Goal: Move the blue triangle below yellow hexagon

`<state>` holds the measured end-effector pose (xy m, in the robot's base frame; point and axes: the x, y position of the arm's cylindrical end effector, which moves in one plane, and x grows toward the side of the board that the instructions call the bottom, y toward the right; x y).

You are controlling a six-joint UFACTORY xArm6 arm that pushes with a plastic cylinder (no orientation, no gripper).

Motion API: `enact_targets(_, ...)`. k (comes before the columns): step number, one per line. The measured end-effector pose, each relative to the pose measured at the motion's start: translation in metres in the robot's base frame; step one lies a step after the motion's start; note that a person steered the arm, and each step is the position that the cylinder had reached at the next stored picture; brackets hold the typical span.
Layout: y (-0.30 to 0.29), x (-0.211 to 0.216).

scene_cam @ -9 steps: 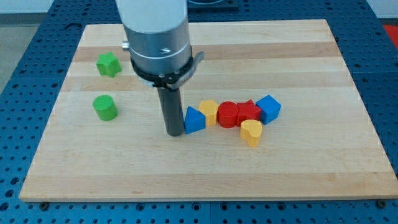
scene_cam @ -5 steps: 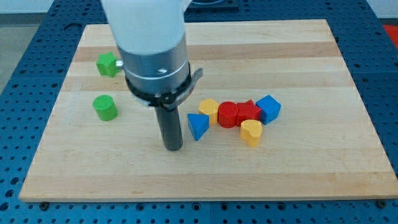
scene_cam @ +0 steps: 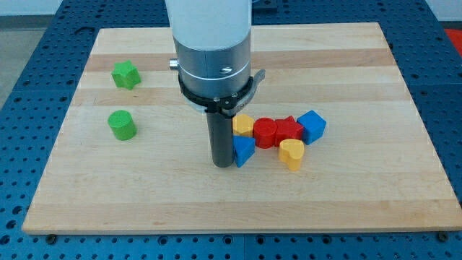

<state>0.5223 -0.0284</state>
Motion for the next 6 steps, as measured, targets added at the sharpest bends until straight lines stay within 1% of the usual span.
enact_targets(6,0.0000,0.0024)
